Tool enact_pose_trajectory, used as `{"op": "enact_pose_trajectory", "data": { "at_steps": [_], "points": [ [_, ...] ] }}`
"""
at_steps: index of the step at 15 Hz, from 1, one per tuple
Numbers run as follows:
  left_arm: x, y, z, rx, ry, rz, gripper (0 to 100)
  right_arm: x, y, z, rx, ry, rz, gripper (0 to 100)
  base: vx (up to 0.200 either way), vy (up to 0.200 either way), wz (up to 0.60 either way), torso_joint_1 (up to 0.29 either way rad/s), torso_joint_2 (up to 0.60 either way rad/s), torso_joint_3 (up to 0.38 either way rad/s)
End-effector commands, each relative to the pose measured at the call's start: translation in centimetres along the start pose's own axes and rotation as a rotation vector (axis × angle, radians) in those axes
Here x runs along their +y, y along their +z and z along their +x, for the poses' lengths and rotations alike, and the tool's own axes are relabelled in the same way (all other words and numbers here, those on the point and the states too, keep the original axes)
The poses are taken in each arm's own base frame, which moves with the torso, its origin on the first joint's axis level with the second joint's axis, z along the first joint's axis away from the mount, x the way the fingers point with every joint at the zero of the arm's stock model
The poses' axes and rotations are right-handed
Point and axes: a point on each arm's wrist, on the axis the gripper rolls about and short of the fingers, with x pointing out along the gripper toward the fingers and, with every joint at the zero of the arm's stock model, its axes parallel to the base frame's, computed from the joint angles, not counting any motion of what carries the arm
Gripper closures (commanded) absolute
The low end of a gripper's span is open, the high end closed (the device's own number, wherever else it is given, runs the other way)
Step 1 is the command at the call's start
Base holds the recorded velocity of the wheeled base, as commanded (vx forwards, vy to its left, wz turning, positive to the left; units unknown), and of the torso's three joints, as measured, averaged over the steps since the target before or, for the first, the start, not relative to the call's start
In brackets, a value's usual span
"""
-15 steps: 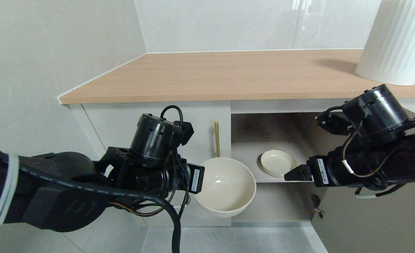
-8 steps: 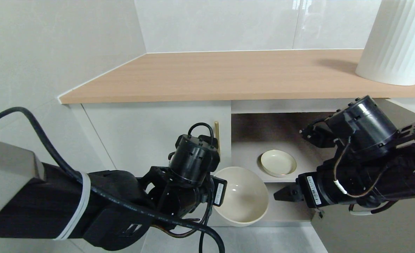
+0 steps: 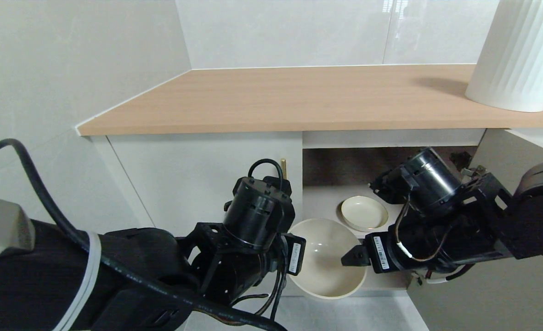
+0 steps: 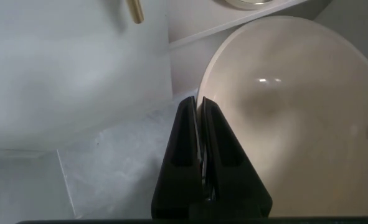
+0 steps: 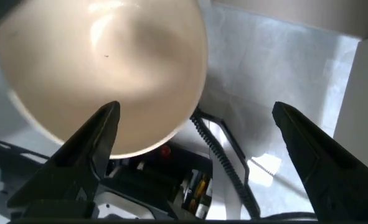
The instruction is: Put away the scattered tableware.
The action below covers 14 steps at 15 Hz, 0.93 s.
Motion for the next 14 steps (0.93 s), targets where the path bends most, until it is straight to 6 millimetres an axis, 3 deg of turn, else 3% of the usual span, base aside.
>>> {"op": "enact_pose_trajectory", "data": {
  "at_steps": [1, 2, 13, 14],
  "points": [
    [-0.03, 0.12, -0.22, -0.006, -0.003, -0.001, 100, 0.03, -0.15, 1.04, 0.026, -0.013, -0.001, 0, 0.000, 0.000, 0.00, 0.000, 0.00, 0.000],
    [-0.02, 0.07, -0.22, -0.005, -0.003, -0.001, 100, 0.00, 0.00, 1.17, 0.014, -0.009, 0.008, 100, 0.000, 0.000, 0.00, 0.000, 0.00, 0.000],
    [0.03, -0.22, -0.11, 0.004, -0.002, 0.004, 100, 0.04, 0.05, 1.24, 0.014, -0.009, 0.014, 100, 0.000, 0.000, 0.00, 0.000, 0.00, 0.000],
    [0.04, -0.14, -0.19, 0.000, -0.003, -0.001, 0, 0.04, 0.05, 1.24, 0.014, -0.009, 0.014, 100, 0.000, 0.000, 0.00, 0.000, 0.00, 0.000]
  ]
}}
